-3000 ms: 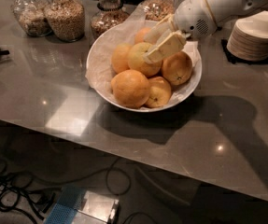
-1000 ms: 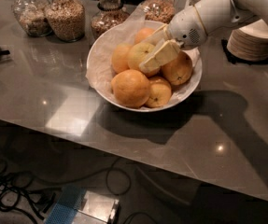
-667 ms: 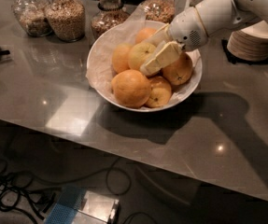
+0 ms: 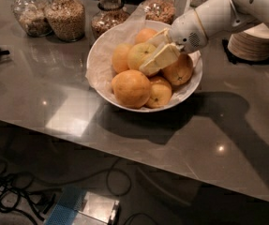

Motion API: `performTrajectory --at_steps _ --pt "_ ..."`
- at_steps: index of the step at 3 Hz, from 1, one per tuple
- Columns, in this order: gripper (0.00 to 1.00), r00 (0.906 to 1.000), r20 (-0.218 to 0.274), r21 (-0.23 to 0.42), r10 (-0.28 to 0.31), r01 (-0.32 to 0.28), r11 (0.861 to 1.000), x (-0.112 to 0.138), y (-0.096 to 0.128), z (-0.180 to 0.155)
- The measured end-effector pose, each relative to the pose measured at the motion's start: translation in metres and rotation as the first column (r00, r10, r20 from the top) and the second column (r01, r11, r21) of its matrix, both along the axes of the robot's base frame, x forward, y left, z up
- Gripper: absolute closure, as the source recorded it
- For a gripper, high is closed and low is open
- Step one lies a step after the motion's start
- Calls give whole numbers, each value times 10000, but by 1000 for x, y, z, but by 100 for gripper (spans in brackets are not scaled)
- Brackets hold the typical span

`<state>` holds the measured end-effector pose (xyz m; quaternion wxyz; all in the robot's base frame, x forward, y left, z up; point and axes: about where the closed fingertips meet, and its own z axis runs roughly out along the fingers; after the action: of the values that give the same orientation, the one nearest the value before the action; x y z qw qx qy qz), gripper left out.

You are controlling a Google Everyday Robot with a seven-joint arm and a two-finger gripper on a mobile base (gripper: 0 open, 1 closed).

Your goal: Pick orange from white bowl

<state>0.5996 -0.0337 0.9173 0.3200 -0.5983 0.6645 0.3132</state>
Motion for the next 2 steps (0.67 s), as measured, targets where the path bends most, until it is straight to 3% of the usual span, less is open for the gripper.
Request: performTrajectory --at_steps 2 --pt "100 10000 -59 15 -80 80 10000 3 1 2"
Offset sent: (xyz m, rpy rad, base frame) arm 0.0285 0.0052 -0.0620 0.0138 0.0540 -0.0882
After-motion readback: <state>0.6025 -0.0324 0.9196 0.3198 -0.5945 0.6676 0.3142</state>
